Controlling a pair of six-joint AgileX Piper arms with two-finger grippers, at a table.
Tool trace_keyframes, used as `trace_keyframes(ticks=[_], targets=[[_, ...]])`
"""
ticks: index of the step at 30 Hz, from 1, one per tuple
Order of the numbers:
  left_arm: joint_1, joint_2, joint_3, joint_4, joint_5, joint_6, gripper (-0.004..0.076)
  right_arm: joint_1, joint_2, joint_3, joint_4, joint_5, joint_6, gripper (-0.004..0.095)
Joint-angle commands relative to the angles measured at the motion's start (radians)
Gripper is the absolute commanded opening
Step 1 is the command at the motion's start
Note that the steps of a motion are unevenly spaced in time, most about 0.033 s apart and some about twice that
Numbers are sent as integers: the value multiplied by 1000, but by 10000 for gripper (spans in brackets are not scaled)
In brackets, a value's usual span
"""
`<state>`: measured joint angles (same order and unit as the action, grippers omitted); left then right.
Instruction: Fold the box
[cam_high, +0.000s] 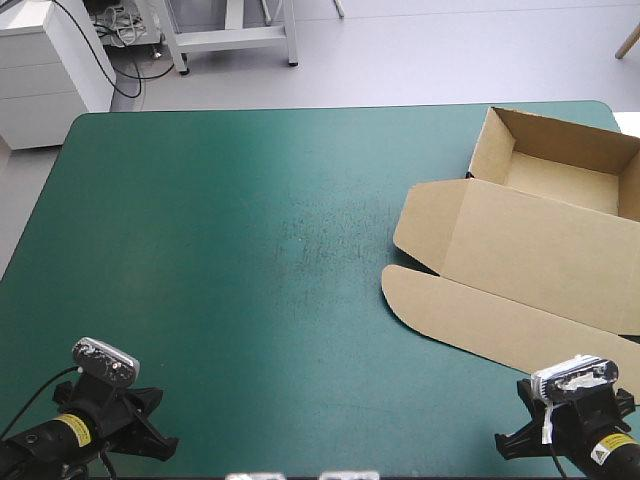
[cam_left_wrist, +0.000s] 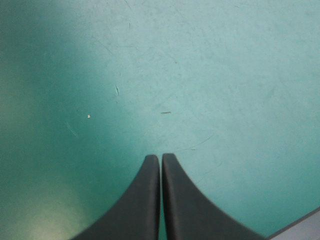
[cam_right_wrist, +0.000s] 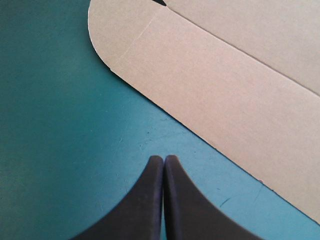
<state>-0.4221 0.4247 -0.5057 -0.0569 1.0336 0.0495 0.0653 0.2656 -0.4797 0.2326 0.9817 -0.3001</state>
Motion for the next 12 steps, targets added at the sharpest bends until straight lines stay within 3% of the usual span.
trace_keyframes(ticks=[1, 12], targets=[[3, 6, -25, -10, -51, 0, -8, 2, -2, -9, 1, -40, 28, -16], [3, 6, -21, -10, -30, 0, -8, 2, -2, -9, -1, -42, 35, -16]])
